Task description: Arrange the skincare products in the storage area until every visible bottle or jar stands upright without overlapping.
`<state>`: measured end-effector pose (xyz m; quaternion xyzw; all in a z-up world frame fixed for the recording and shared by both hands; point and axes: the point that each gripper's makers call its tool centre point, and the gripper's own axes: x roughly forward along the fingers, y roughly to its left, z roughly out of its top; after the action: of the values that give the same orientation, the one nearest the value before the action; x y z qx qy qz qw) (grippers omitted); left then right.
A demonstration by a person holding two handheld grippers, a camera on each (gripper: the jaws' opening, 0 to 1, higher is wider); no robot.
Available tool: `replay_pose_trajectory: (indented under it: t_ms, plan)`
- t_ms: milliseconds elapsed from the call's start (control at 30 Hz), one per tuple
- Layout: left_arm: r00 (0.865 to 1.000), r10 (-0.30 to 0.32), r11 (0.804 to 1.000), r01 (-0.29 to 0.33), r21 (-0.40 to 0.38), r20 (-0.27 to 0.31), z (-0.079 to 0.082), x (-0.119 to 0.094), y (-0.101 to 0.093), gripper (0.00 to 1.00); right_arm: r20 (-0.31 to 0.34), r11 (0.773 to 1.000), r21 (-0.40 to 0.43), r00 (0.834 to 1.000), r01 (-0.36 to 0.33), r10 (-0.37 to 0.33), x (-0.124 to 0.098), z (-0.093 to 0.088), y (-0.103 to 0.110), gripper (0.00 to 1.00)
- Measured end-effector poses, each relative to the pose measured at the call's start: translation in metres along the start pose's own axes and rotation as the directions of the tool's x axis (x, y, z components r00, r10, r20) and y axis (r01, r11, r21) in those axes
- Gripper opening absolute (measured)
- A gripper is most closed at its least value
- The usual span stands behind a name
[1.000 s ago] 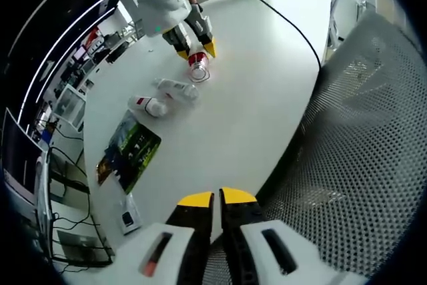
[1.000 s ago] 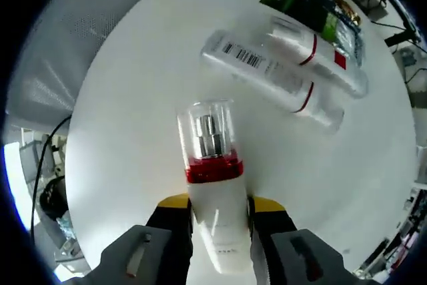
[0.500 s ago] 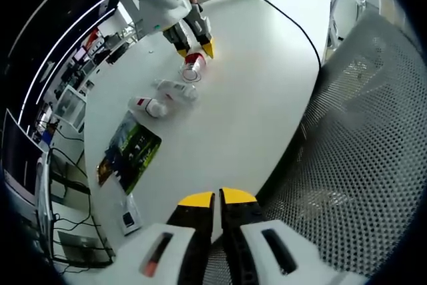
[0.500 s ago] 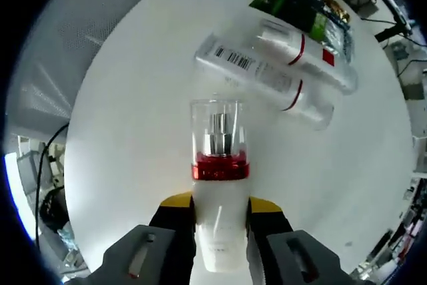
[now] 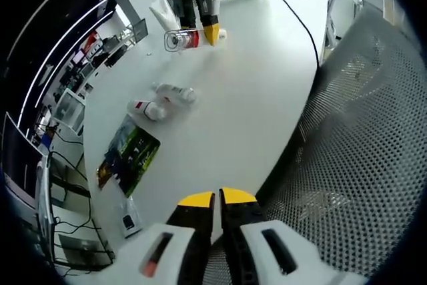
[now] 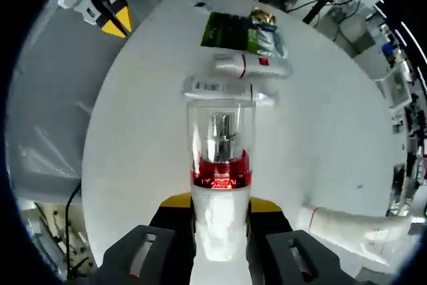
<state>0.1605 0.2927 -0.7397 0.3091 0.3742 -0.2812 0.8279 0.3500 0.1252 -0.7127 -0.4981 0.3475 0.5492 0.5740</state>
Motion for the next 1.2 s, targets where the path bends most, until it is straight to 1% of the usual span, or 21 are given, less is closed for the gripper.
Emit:
replay_pose_trajectory:
  t_ms: [100,167,267,333,400,433,467,533,600,667,700,733,767,833,867,900,1000,1033,1067,1133,1200]
  plan:
    - [1.0,0.003,1.0,-0.003,0.0,0.022,0.004,-0.002,0.001,0.01,0.07,0.993,0.102,0.996,0.055,-0.063,-0.019,0.008,-0.001,0.23]
    - [0.999,0.001,1.0,-0.002,0.006,0.039,0.007,-0.002,0.0,0.02,0.134,0.976,0.199,0.984,0.088,-0.116,-0.033,0.016,-0.002,0.23]
    - [0.998,0.007,1.0,-0.007,0.003,0.07,0.013,-0.005,0.001,0.03,0.229,0.94,0.327,0.957,0.096,-0.178,-0.053,0.03,0.004,0.23]
    - [0.997,0.004,1.0,-0.004,0.0,0.08,0.014,-0.006,0.0,0.04,0.274,0.922,0.376,0.941,0.086,-0.2,-0.06,0.037,0.009,0.23]
    - [0.996,0.004,1.0,-0.004,0.004,0.087,0.016,-0.006,0.0,0.04,0.326,0.889,0.456,0.919,0.05,-0.219,-0.065,0.046,0.018,0.23]
    - [0.995,0.006,1.0,-0.005,-0.007,0.103,0.018,-0.008,0.001,0.05,0.359,0.863,0.505,0.903,0.024,-0.235,-0.068,0.052,0.023,0.23]
    - [0.994,0.008,1.0,-0.007,-0.01,0.111,0.019,-0.008,0.002,0.05,0.369,0.855,0.518,0.899,0.013,-0.237,-0.069,0.054,0.025,0.23]
    - [0.992,0.013,1.0,-0.009,-0.027,0.129,0.022,-0.009,0.003,0.07,0.433,0.804,0.591,0.865,-0.061,-0.253,-0.072,0.067,0.039,0.23]
    - [0.987,0.016,0.998,-0.007,-0.057,0.162,0.028,-0.012,0.005,0.09,0.468,0.764,0.635,0.844,-0.116,-0.262,-0.073,0.076,0.048,0.23]
    - [0.978,0.016,0.997,0.002,-0.083,0.209,0.036,-0.015,0.005,0.12,0.506,0.719,0.672,0.819,-0.177,-0.271,-0.072,0.084,0.059,0.23]
    - [0.972,0.023,0.995,0.0,-0.101,0.234,0.04,-0.017,0.007,0.14,0.527,0.691,0.692,0.801,-0.209,-0.285,-0.072,0.09,0.065,0.23]
    - [0.969,0.021,0.995,0.004,-0.102,0.246,0.042,-0.018,0.007,0.15,0.543,0.686,0.691,0.79,-0.228,-0.284,-0.072,0.093,0.069,0.24]
    - [0.965,0.018,0.993,0.013,-0.115,0.26,0.044,-0.019,0.006,0.16,0.566,0.669,0.698,0.769,-0.256,-0.296,-0.073,0.099,0.074,0.24]
    - [0.958,0.012,0.989,0.032,-0.147,0.287,0.049,-0.022,0.006,0.19,0.588,0.639,0.71,0.749,-0.295,-0.307,-0.073,0.104,0.08,0.24]
    - [0.953,0.001,0.987,0.047,-0.153,0.302,0.052,-0.023,0.005,0.21,0.606,0.618,0.716,0.729,-0.325,-0.318,-0.073,0.109,0.084,0.24]
    - [0.95,-0.003,0.986,0.055,-0.157,0.313,0.054,-0.024,0.004,0.24,0.615,0.607,0.718,0.719,-0.342,-0.323,-0.074,0.112,0.087,0.24]
    - [0.932,-0.032,0.981,0.098,-0.168,0.361,0.063,-0.028,-0.002,0.31,0.624,0.59,0.723,0.706,-0.359,-0.335,-0.072,0.118,0.096,0.24]
    - [0.917,-0.048,0.973,0.133,-0.189,0.396,0.07,-0.031,-0.005,0.35,0.63,0.572,0.728,0.697,-0.377,-0.342,-0.071,0.122,0.099,0.24]
    - [0.903,-0.052,0.967,0.152,-0.205,0.427,0.076,-0.034,-0.005,0.38,0.633,0.566,0.729,0.693,-0.385,-0.344,-0.07,0.125,0.102,0.24]
    - [0.895,-0.049,0.959,0.166,-0.229,0.443,0.078,-0.037,-0.003,0.43,0.641,0.564,0.725,0.685,-0.395,-0.345,-0.069,0.132,0.108,0.24]
    - [0.878,-0.061,0.945,0.204,-0.257,0.475,0.083,-0.041,-0.004,0.45,0.645,0.568,0.722,0.681,-0.396,-0.346,-0.069,0.139,0.112,0.24]
